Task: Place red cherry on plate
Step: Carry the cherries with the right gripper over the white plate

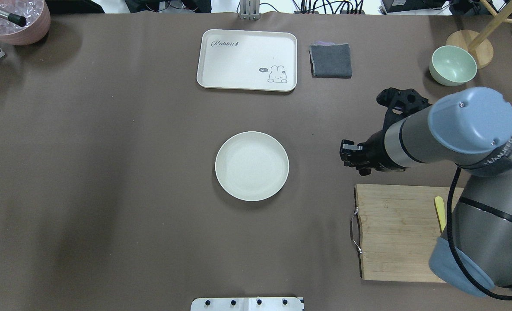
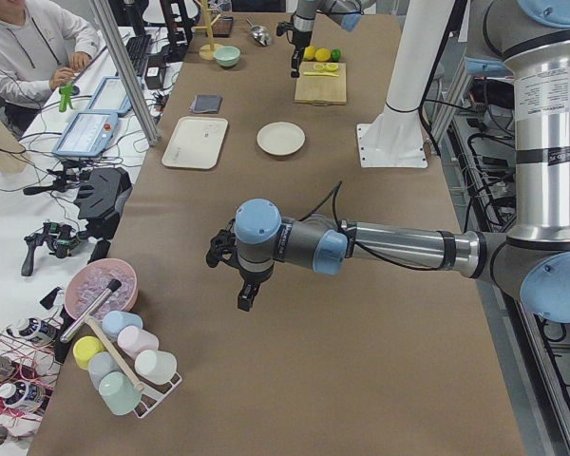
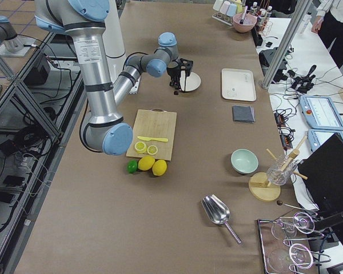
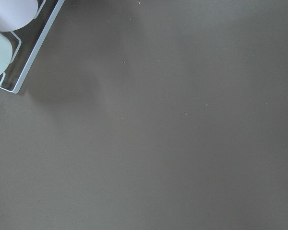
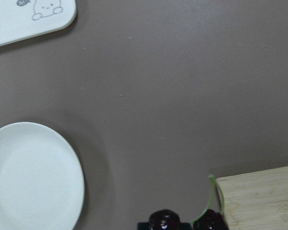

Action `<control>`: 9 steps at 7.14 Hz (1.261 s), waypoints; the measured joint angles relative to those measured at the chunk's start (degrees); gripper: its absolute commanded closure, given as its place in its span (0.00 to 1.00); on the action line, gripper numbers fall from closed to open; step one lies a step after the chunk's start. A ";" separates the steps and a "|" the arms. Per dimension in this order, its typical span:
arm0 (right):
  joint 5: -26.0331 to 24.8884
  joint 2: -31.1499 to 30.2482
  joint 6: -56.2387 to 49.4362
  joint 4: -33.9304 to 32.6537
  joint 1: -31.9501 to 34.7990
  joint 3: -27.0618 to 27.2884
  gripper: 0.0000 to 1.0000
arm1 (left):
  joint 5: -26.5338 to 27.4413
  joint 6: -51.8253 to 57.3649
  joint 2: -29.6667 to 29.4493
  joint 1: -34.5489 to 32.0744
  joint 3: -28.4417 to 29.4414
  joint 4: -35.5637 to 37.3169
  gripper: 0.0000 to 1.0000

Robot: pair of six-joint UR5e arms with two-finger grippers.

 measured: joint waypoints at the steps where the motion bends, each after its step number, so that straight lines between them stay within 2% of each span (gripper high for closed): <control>1: 0.00 4.49 0.26 -3.56 -0.20 -0.39 1.00 | 0.00 -0.05 0.00 0.03 0.04 0.00 0.02; 3: -0.38 11.56 1.10 -6.28 -1.20 -3.64 1.00 | 0.00 -0.05 0.00 0.16 0.10 0.00 0.02; 6: -3.76 20.09 3.63 -6.28 -5.61 -10.83 1.00 | 0.00 0.07 0.05 0.26 0.37 -0.25 0.02; 9: -9.84 22.07 4.91 -3.78 -10.01 -17.16 1.00 | 0.00 0.04 0.85 0.34 0.43 -1.23 0.02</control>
